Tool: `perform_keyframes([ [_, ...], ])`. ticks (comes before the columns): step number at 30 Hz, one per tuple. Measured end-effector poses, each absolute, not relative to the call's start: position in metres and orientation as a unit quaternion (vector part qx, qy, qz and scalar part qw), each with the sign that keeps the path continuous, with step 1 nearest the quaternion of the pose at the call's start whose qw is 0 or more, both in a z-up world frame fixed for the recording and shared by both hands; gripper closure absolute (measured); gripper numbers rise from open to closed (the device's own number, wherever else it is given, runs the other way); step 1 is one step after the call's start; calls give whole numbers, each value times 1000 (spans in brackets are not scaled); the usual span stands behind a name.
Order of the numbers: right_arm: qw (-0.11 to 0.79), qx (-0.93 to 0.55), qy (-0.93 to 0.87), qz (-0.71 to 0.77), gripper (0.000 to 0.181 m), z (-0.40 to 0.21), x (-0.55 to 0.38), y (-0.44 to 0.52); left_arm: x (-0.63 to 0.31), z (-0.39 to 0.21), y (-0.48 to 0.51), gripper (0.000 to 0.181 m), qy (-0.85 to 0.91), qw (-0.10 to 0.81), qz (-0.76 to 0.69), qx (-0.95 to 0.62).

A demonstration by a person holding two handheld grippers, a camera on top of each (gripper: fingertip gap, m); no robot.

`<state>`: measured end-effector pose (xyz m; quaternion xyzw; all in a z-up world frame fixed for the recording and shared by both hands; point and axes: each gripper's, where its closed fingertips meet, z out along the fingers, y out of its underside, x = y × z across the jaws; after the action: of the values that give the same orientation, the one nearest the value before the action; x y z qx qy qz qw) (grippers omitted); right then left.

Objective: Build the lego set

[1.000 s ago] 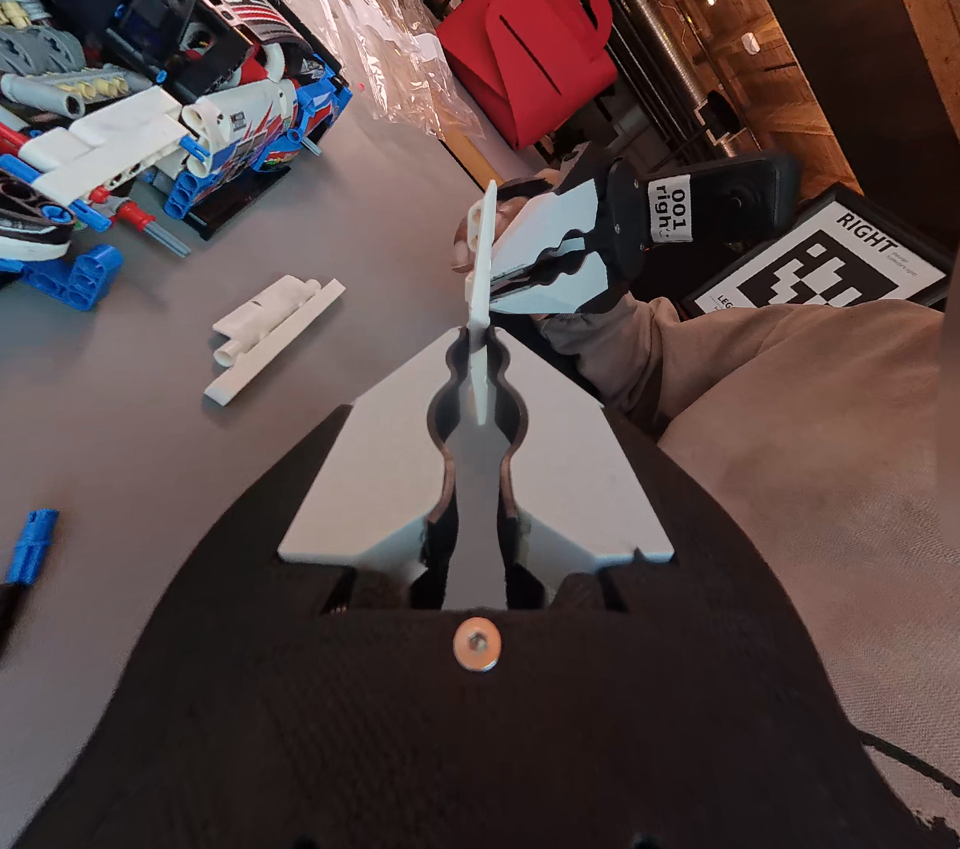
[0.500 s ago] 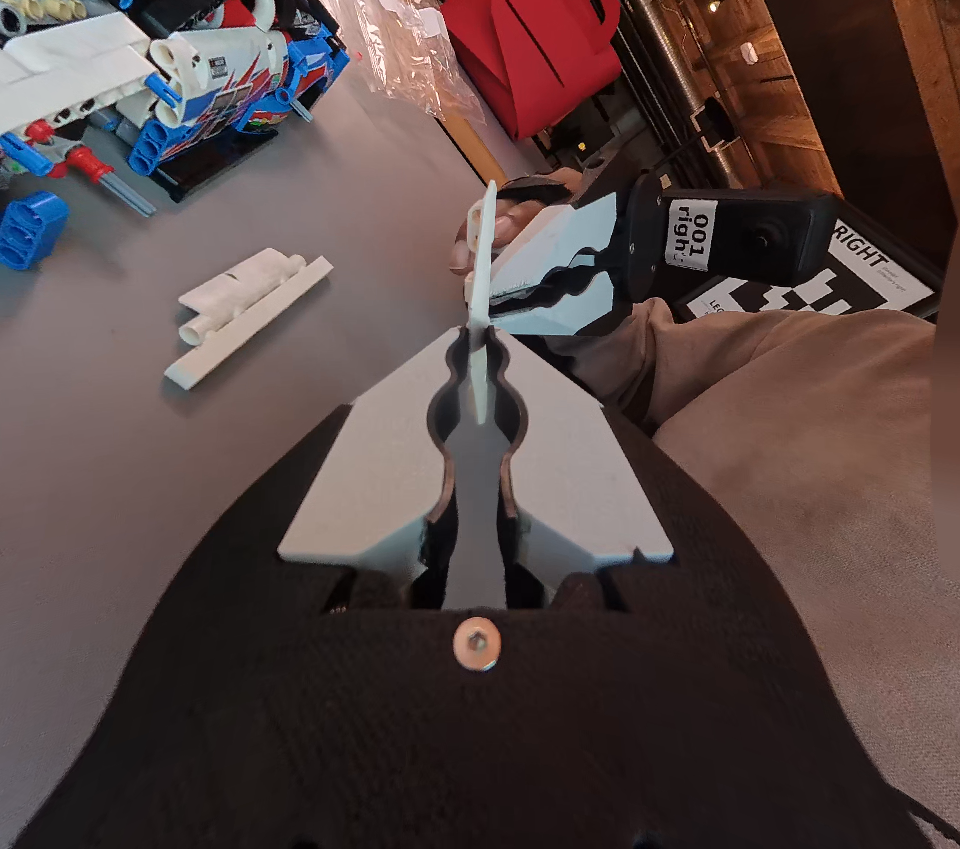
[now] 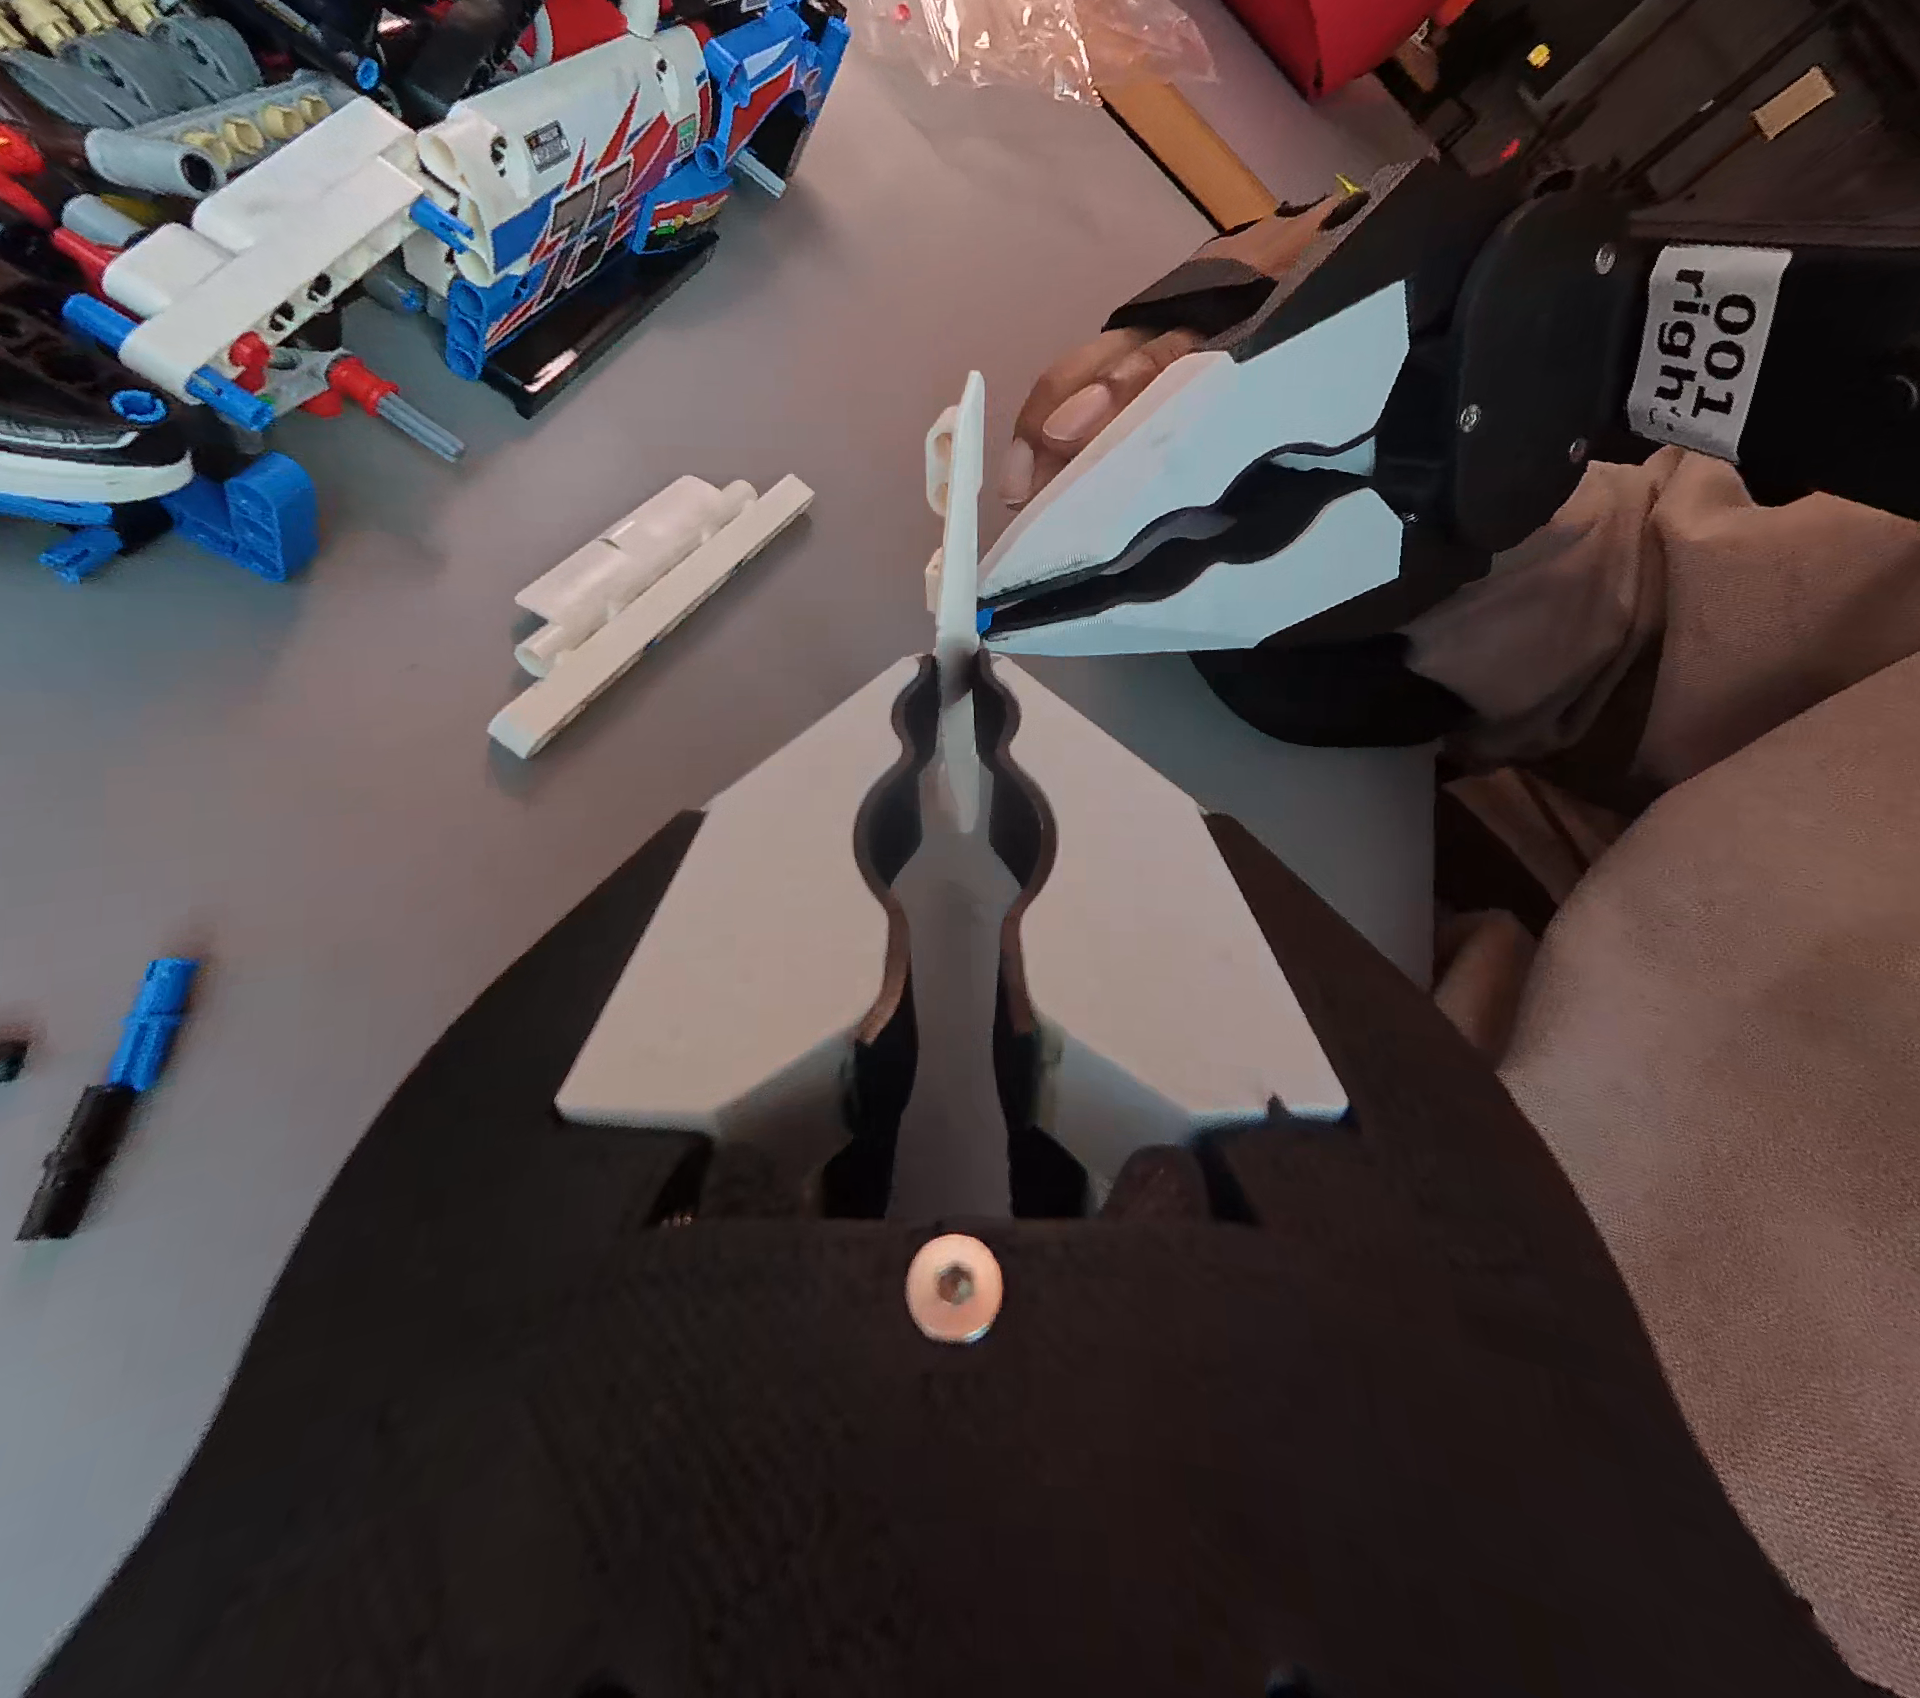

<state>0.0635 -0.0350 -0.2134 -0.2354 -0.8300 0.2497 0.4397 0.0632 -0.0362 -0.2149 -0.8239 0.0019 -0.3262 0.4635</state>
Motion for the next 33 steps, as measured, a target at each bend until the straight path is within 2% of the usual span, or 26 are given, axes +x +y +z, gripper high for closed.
perform_keyframes([
  [1, 444, -231, -831, 242, 179, -214, 63, -35, 63, -216, -36, 177, 0, 462, -327, -825],
  [12, 545, -117, -816, 152, 179, -203, 60, -37, 64, -204, -40, 177, -123, 403, -539, -729],
  [33, 586, -87, -803, 60, 179, -210, 48, -30, 53, -211, -33, 177, -190, 395, -540, -719],
])
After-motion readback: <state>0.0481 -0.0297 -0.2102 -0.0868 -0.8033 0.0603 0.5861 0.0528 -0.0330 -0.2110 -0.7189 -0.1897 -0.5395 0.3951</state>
